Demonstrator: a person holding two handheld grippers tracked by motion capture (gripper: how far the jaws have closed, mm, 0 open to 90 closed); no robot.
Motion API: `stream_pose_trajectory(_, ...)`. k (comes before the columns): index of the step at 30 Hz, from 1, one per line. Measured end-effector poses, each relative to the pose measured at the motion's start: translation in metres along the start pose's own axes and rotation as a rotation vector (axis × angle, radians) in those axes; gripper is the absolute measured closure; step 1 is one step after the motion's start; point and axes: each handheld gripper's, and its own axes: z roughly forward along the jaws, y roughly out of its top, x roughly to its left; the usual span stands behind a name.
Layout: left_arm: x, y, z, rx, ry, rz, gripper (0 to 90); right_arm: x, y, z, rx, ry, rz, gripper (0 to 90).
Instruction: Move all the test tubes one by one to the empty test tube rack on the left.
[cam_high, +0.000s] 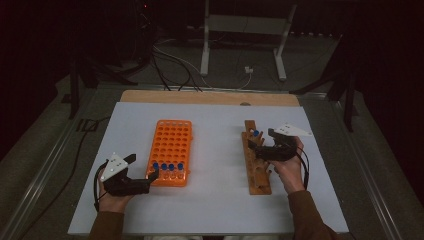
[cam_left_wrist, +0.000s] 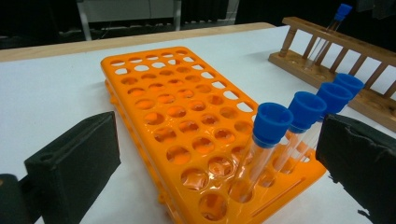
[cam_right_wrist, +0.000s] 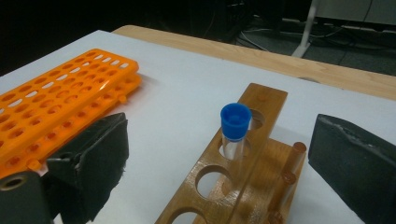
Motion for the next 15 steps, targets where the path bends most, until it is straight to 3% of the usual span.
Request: stream_pose_trajectory(15,0.000,-0.001,0.002,0.011,-0.002,0.001,0.7,-0.006,-0.004,0.019,0.053,-0.012,-0.004,12.4)
